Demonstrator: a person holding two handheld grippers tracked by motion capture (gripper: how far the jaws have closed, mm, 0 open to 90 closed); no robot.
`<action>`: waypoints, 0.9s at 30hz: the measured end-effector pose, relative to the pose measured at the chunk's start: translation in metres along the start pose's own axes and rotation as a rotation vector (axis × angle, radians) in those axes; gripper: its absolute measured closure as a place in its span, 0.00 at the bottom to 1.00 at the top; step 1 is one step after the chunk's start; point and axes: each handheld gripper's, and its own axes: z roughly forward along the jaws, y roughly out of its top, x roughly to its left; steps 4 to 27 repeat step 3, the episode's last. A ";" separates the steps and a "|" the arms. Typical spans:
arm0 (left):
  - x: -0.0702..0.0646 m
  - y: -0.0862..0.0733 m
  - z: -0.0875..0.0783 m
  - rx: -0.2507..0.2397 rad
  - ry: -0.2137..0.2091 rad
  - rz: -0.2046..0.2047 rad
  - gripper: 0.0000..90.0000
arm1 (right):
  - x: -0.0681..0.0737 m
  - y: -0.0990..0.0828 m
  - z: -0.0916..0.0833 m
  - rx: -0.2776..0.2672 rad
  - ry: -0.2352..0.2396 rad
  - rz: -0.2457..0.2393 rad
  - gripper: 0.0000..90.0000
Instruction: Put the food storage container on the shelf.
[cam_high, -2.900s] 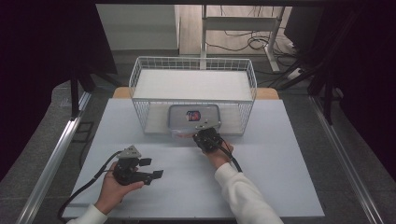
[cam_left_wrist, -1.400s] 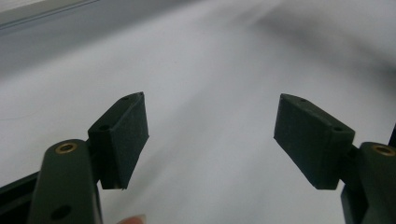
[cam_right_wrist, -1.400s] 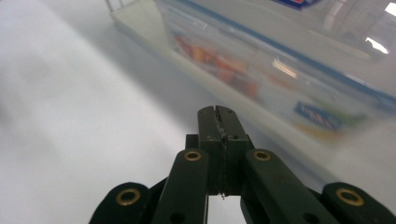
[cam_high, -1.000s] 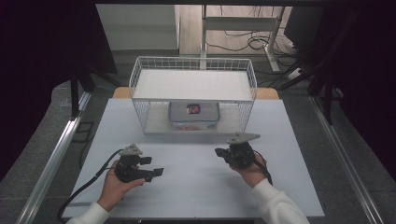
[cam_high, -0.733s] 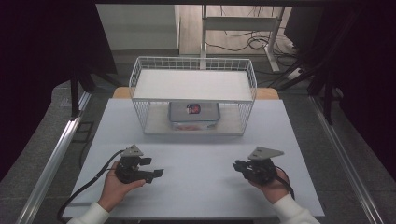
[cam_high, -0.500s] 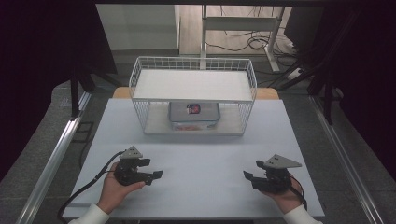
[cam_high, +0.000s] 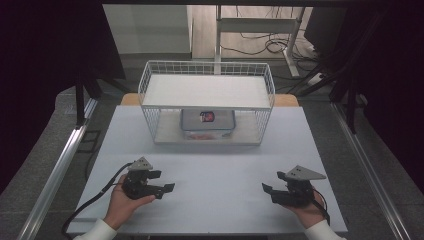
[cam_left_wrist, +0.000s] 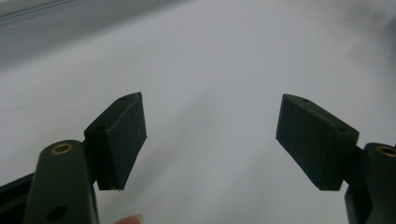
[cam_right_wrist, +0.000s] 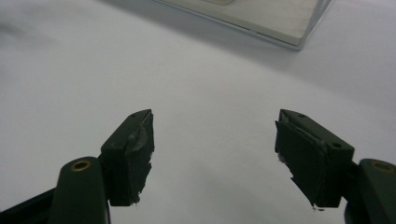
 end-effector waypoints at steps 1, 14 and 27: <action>0.000 0.000 0.000 0.002 0.001 0.001 0.26 | -0.001 0.000 0.000 -0.006 -0.010 0.006 0.29; 0.001 0.000 0.000 0.005 0.006 0.008 0.26 | -0.003 0.001 0.000 -0.010 -0.015 0.015 0.27; 0.001 0.000 0.000 0.005 0.006 0.008 0.26 | -0.003 0.001 0.000 -0.010 -0.015 0.015 0.27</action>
